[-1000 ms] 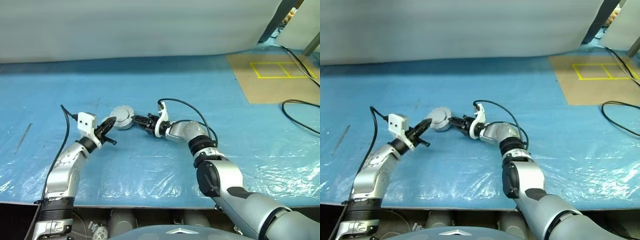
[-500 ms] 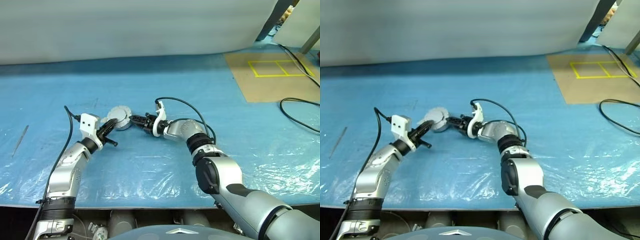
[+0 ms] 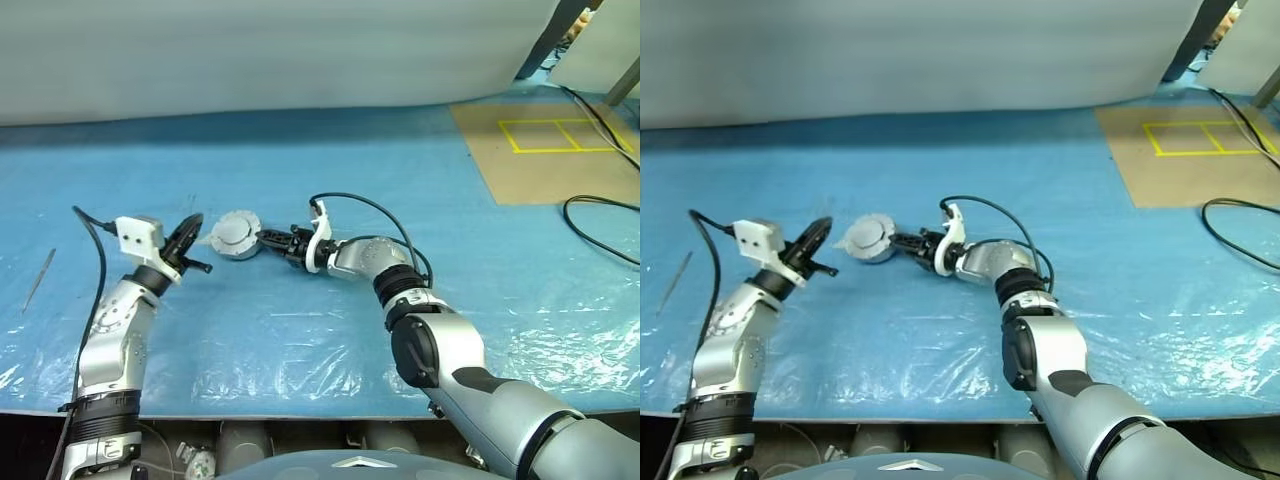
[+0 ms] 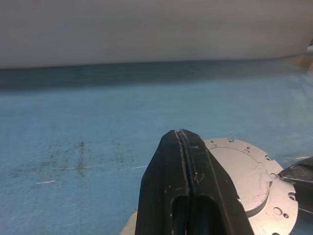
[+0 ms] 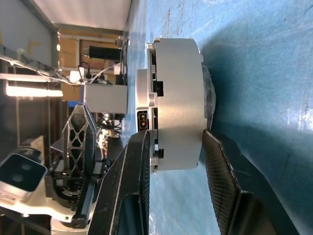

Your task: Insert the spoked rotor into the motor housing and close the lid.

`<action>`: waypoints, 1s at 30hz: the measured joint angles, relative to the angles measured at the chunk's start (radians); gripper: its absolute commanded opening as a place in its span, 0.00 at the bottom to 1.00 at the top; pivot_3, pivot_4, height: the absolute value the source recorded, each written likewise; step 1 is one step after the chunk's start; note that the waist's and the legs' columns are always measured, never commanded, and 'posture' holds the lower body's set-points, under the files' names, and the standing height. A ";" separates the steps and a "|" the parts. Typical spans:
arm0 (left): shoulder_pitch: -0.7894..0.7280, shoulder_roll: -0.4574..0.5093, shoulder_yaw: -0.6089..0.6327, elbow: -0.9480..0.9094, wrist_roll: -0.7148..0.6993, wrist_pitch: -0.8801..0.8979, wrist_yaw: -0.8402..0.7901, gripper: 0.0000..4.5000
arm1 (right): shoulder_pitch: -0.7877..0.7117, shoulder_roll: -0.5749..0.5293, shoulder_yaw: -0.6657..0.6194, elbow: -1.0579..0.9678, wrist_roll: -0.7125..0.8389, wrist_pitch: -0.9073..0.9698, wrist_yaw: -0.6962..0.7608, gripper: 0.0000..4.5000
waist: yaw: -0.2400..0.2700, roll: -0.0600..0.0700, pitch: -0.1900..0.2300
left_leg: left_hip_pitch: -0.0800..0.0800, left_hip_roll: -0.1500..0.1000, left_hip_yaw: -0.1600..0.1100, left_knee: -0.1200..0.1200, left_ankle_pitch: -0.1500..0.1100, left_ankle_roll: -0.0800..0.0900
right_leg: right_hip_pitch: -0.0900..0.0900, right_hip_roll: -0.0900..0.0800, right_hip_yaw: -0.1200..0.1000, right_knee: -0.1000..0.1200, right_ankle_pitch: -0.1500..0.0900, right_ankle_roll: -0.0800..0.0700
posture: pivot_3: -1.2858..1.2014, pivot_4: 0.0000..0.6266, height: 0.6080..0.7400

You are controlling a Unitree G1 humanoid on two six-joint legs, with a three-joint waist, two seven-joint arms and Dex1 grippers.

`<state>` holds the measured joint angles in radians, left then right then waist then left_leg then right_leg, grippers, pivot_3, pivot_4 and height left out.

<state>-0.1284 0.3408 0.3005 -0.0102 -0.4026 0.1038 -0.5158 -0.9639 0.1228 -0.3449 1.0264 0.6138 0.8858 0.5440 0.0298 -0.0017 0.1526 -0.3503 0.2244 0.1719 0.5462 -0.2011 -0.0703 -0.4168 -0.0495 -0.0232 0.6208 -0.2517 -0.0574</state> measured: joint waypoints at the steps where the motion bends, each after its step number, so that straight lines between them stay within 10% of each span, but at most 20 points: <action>1: 0.000 0.002 0.005 0.005 -0.002 0.000 0.000 0.00 | 0.000 0.000 -0.009 0.000 0.008 0.014 0.001 0.26 | 0.002 -0.001 0.000 | -0.002 0.000 0.000 0.000 0.000 0.000 | -0.002 0.000 0.000 0.001 0.000 0.000 | 0.52 0.24 1.00; 30: 0.016 0.003 -0.039 0.024 0.002 0.017 -0.043 0.00 | 0.065 -0.032 0.257 -0.166 -0.085 0.178 0.229 0.26 | 0.020 -0.006 0.003 | -0.009 0.003 -0.003 0.009 0.000 -0.001 | -0.005 0.003 -0.002 0.007 0.002 0.000 | 0.52 0.24 1.00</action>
<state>-0.1128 0.3437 0.2614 0.0134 -0.4006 0.1209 -0.5591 -0.8985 0.0907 -0.0878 0.8604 0.5290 1.0639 0.7728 0.0496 -0.0075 0.1558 -0.3588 0.2273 0.1685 0.5556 -0.2014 -0.0711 -0.4218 -0.0469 -0.0254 0.6274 -0.2499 -0.0573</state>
